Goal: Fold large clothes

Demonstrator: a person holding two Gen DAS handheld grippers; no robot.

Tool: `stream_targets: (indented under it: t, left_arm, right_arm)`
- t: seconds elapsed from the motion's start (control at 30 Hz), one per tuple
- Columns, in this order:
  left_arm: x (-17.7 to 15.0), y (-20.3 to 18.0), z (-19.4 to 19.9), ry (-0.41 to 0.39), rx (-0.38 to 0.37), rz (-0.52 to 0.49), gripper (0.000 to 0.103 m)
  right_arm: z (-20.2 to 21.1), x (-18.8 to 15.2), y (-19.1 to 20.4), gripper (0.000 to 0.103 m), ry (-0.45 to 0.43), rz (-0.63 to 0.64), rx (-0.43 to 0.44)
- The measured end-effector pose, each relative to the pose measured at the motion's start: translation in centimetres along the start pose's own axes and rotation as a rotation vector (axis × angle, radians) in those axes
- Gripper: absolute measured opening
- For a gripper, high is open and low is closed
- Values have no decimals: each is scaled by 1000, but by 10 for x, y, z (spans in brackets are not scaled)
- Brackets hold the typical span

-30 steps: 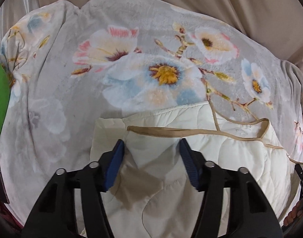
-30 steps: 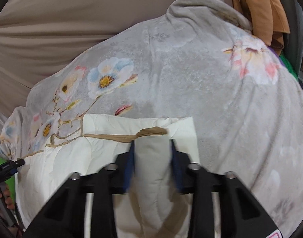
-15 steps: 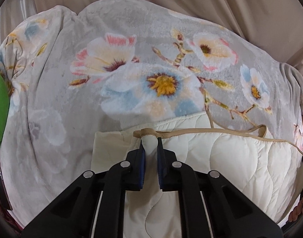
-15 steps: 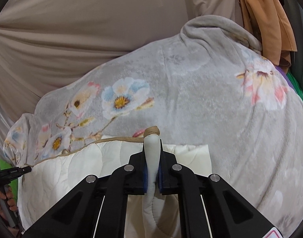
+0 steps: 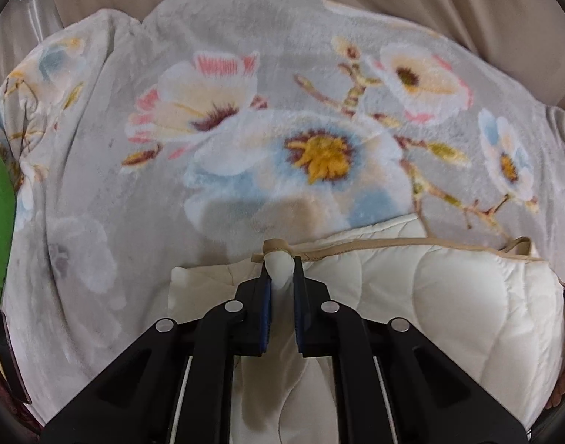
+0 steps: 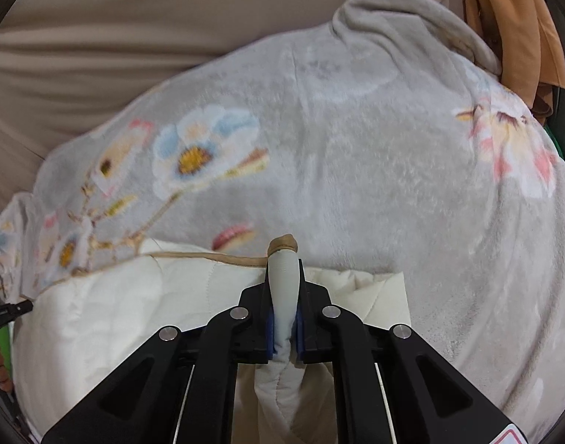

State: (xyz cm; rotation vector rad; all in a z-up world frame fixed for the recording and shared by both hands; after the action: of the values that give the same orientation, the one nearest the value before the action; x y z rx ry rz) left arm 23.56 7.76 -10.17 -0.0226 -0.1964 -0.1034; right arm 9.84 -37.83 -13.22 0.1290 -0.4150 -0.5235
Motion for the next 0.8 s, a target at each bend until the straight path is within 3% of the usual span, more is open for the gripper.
stream_targets:
  t: [0.13, 0.2, 0.33, 0.53, 0.6, 0.73, 0.8]
  left_arm:
    - [-2, -2, -13, 3, 54, -24, 11]
    - [-2, -2, -10, -1, 66, -27, 13]
    - [-2, -2, 14, -34, 66, -20, 16]
    - [-10, -13, 74, -127, 55, -17, 21]
    - [-16, -20, 94, -154, 40, -21, 27]
    - [-46, -47, 135, -228, -7, -90, 42]
    - [-68, -64, 135, -208, -49, -136, 44]
  right_arm:
    - [-3, -2, -2, 21, 5, 9, -29]
    - [14, 1, -6, 27, -46, -14, -33]
    - [63, 5, -3, 28, -164, -48, 4]
    - [119, -23, 71, 26, -229, 143, 90]
    - [123, -40, 103, 26, -209, 226, 127]
    - [105, -103, 179, 21, -61, 396, 288]
    - [91, -141, 205, 15, 6, 477, 318]
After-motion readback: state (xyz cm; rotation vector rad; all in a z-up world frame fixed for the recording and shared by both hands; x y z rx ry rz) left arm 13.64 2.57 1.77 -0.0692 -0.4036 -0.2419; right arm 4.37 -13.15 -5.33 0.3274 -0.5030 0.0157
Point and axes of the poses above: each gripper's, at about its wrist camera, not at the fingertips, and z roughly against the way its jaws point, y to its left, x to its top, the point moved 10 cm from there along -z, roughly the way its jaws point, and after that the axes turned 15 degrees about y, right-handed, at the moved point
